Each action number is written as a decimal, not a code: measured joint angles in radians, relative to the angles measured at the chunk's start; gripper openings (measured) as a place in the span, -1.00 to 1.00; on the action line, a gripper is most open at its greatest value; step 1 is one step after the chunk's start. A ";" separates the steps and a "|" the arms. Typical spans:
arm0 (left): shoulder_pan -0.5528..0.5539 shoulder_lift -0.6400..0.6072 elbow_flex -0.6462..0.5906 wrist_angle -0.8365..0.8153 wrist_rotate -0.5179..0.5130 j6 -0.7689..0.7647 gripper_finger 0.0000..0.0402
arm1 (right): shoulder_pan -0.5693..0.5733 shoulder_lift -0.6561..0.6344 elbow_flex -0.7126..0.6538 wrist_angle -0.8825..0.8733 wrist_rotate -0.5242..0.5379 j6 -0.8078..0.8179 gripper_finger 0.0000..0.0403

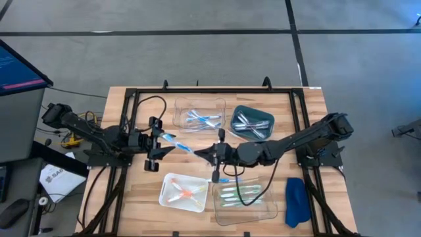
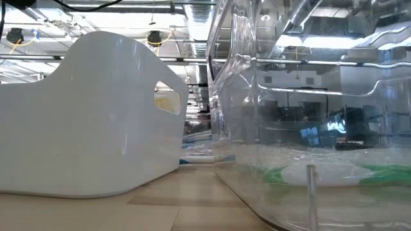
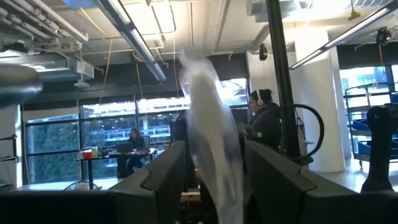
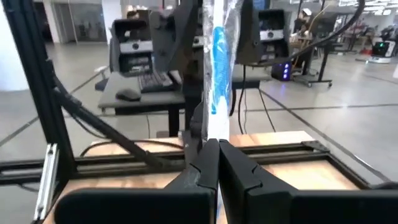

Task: Pick & Place Toothbrushes
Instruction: Put the blue toothbrush into the top transparent bin

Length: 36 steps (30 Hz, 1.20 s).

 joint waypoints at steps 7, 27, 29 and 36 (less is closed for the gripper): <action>0.000 0.000 0.000 -0.001 0.000 -0.004 -0.19 | -0.005 0.029 0.013 0.025 0.005 -0.027 -1.00; 0.000 0.000 0.000 -0.026 -0.001 -0.085 -0.62 | 0.003 0.033 0.012 0.023 0.049 -0.077 -1.00; 0.000 0.000 0.000 -0.031 -0.001 -0.091 -0.83 | 0.003 0.033 0.012 0.022 0.049 -0.079 -1.00; 0.000 0.000 -0.001 -0.052 0.000 -0.098 -0.96 | 0.009 0.029 0.012 -0.009 0.045 -0.085 -0.93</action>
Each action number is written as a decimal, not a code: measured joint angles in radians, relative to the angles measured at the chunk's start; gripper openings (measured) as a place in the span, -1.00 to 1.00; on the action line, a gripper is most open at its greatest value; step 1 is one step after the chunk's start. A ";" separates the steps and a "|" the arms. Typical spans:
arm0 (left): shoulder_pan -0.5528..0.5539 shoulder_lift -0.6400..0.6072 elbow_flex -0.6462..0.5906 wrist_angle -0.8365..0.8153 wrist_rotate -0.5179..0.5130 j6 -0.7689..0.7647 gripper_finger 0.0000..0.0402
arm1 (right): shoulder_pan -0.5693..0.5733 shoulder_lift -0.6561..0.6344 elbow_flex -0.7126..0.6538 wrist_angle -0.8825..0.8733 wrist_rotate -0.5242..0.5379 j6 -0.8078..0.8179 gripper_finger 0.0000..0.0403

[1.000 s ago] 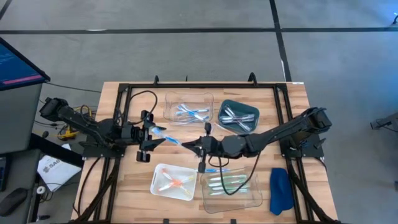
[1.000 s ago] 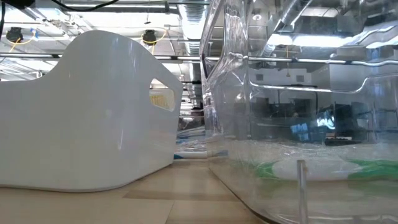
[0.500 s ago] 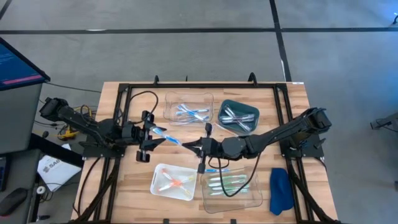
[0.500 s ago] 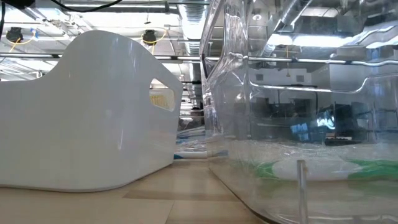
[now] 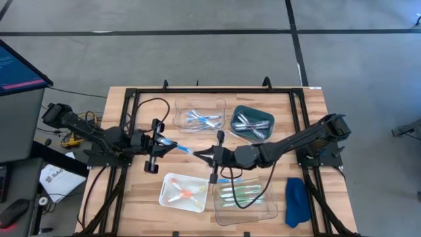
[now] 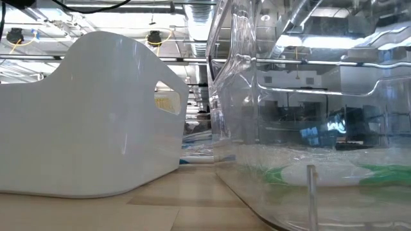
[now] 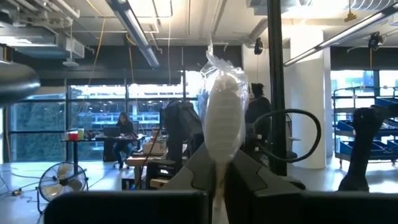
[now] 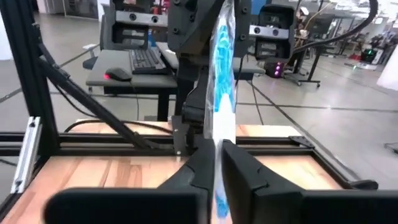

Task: Pick & Place Toothbrushes
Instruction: Put the blue toothbrush into the top transparent bin

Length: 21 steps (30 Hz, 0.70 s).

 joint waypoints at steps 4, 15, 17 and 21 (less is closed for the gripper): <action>0.000 0.000 0.000 -0.008 -0.001 0.000 -0.96 | 0.000 -0.031 0.000 -0.038 -0.002 0.058 -0.71; 0.045 0.000 0.068 -0.211 0.109 -0.049 -0.97 | -0.023 -0.072 0.188 -0.413 -0.084 0.130 0.16; 0.048 0.000 0.084 -0.271 0.110 -0.052 -0.97 | -0.031 -0.071 0.239 -0.516 -0.084 0.151 0.24; 0.049 0.000 0.088 -0.283 0.112 -0.051 -0.97 | -0.044 -0.071 0.290 -0.591 -0.088 0.186 0.29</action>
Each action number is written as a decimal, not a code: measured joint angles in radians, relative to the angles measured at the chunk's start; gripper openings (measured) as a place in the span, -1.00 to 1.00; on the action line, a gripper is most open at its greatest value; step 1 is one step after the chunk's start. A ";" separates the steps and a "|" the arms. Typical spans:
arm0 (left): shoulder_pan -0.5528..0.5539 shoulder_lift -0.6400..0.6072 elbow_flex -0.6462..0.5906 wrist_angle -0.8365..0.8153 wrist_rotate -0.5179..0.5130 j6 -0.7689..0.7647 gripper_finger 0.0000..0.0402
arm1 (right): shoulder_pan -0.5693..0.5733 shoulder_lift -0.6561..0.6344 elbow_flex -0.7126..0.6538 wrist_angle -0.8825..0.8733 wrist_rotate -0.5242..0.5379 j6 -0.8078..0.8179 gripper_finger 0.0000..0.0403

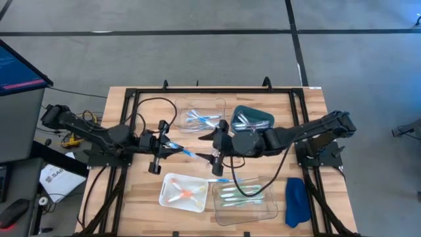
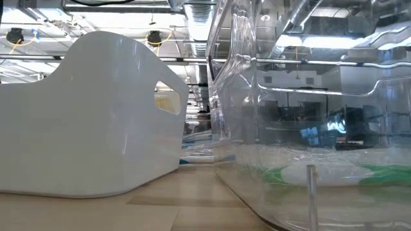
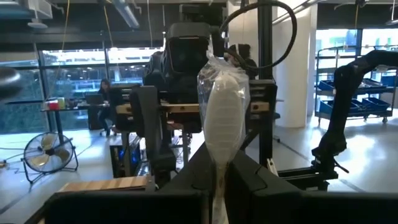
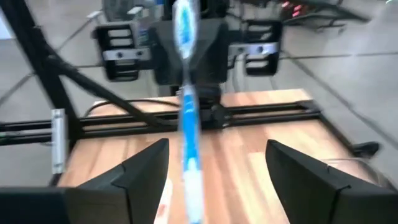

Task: Pick & Place Toothbrushes
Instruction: Put the blue toothbrush into the top transparent bin

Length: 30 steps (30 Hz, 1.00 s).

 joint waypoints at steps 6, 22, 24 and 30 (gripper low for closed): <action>0.000 0.000 0.000 0.000 0.004 0.021 -0.97 | -0.024 0.033 0.009 -0.010 -0.124 0.066 0.29; 0.000 0.000 0.000 0.002 0.016 0.021 -0.97 | -0.035 0.150 0.029 -0.055 -0.157 0.094 0.29; 0.000 0.000 0.000 0.001 0.016 0.021 -0.97 | -0.038 0.181 0.043 -0.058 -0.172 0.094 0.29; 0.000 0.000 0.000 -0.001 0.019 0.021 -0.97 | -0.042 0.221 0.104 -0.111 -0.179 0.094 0.29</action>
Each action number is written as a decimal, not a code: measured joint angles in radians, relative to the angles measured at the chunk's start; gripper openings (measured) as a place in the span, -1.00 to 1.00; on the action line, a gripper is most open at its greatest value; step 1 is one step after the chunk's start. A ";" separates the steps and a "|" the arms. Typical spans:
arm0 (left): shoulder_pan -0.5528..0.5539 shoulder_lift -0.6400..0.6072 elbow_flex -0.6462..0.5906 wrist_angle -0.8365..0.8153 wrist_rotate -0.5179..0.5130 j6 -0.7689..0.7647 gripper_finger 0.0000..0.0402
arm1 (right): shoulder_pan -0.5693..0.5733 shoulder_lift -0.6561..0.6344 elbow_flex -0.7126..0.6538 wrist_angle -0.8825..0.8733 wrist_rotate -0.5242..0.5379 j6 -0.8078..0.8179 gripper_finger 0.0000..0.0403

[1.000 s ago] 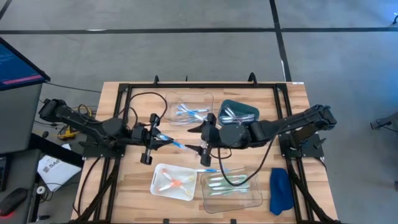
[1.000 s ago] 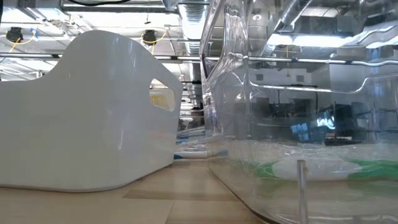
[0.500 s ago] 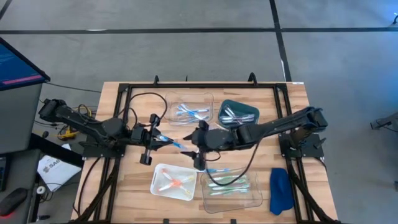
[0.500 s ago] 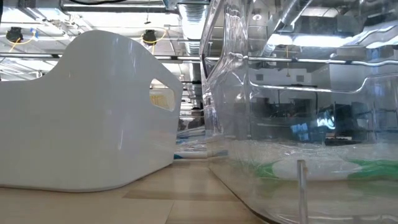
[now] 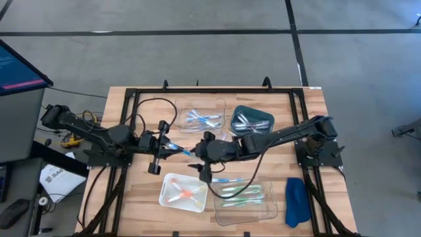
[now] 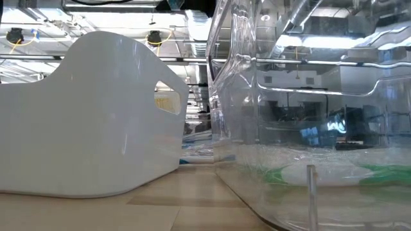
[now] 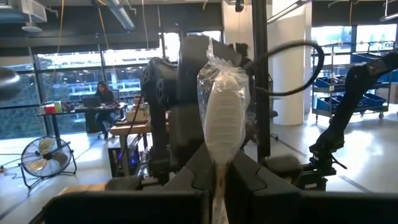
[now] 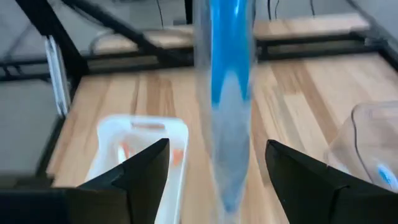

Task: Pick & Place Toothbrushes
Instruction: Put the blue toothbrush into the top transparent bin

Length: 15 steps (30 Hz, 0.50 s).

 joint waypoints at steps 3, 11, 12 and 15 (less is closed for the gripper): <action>0.000 0.000 0.000 -0.002 0.000 0.000 -0.97 | 0.000 0.005 0.019 -0.058 0.000 -0.001 0.23; 0.000 0.000 0.000 -0.006 0.000 0.000 -0.97 | 0.000 0.003 0.022 -0.056 0.003 -0.007 -0.21; 0.000 0.000 0.000 -0.006 0.000 0.000 -0.97 | 0.000 0.003 0.022 -0.057 0.003 -0.007 -0.31; 0.000 0.000 0.000 -0.006 0.000 -0.002 -0.97 | 0.000 0.003 0.022 -0.065 0.004 -0.013 -0.61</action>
